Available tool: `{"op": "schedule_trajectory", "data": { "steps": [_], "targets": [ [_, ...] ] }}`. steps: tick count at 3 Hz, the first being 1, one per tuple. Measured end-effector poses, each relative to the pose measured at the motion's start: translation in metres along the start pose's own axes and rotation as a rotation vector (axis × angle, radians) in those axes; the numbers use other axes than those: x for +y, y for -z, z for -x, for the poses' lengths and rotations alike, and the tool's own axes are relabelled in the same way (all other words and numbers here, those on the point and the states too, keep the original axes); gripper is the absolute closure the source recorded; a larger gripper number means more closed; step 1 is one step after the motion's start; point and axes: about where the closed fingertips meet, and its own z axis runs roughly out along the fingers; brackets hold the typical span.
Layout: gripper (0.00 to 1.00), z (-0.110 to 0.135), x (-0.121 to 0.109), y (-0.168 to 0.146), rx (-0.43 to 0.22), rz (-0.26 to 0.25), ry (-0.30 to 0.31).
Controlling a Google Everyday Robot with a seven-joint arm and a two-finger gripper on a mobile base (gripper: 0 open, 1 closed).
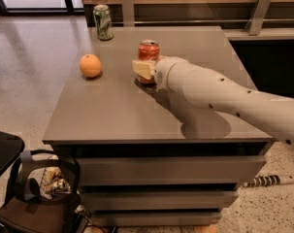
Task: Place coke can upright
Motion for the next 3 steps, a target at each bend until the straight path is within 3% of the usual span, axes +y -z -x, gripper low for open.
{"op": "schedule_trajectory", "data": {
  "steps": [2,3],
  "targets": [
    [0.98,-0.0066,0.0011,0.0038,0.007,-0.018,-0.006],
    [0.76,-0.0059,0.0012,0.004,0.007,-0.018,-0.006]
  ]
}}
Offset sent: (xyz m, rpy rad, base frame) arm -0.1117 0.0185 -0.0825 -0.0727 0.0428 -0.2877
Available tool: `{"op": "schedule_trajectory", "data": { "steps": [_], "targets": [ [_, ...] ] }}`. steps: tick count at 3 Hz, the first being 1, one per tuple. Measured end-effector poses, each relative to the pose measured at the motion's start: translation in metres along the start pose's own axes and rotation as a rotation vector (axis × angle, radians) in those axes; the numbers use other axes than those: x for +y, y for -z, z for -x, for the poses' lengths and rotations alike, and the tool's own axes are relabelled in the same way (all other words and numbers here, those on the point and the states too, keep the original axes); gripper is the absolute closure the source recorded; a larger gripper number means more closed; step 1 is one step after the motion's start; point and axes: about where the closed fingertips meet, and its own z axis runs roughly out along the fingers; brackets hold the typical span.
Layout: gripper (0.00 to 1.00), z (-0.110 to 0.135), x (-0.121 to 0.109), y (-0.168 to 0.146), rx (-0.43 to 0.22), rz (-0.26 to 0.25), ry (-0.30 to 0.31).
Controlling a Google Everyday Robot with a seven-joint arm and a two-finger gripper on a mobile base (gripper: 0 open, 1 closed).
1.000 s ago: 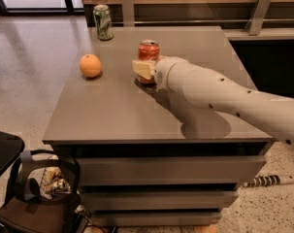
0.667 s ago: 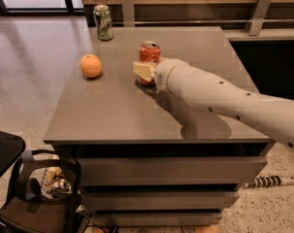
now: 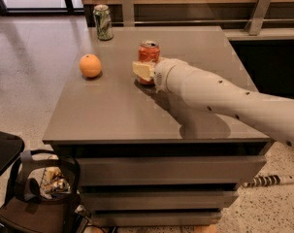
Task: Place coke can upright
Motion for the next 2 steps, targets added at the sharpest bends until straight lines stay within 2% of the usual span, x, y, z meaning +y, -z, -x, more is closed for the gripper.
{"op": "schedule_trajectory", "data": {
  "steps": [1,2],
  "targets": [
    [0.53,0.0004,0.0001,0.0001,0.0,0.0,0.0],
    [0.21,0.0007,0.0002,0.0001,0.0,0.0,0.0]
  ]
}}
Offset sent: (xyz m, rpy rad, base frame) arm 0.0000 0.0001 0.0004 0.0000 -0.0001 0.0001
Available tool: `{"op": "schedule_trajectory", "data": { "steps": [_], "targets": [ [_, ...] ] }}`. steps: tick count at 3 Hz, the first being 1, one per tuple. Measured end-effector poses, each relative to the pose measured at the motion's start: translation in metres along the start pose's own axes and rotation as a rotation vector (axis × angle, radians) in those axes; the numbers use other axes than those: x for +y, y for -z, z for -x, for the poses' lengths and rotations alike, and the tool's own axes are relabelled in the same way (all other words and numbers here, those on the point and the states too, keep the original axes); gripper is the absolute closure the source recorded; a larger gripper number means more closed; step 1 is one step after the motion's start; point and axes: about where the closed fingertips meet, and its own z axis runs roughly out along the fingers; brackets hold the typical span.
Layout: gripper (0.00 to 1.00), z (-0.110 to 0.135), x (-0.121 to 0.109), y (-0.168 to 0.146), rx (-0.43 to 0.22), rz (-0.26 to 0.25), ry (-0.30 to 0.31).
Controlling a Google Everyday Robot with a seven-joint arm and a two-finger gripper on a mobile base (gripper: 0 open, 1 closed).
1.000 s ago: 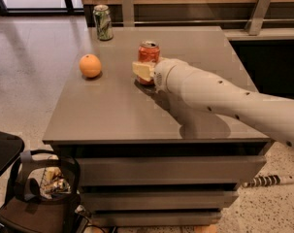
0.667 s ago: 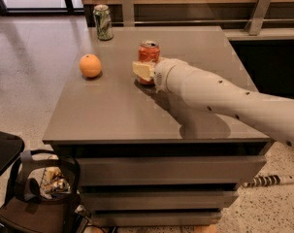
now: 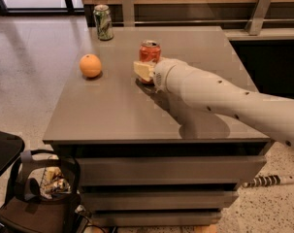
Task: Place coke can upright
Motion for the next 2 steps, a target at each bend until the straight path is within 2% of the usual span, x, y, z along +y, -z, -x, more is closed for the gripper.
{"op": "schedule_trajectory", "data": {
  "steps": [1,2],
  "targets": [
    [0.0,0.0004,0.0005,-0.0001,0.0,0.001,0.0],
    [0.0,0.0004,0.0006,-0.0001,0.0,0.001,0.0]
  ]
}}
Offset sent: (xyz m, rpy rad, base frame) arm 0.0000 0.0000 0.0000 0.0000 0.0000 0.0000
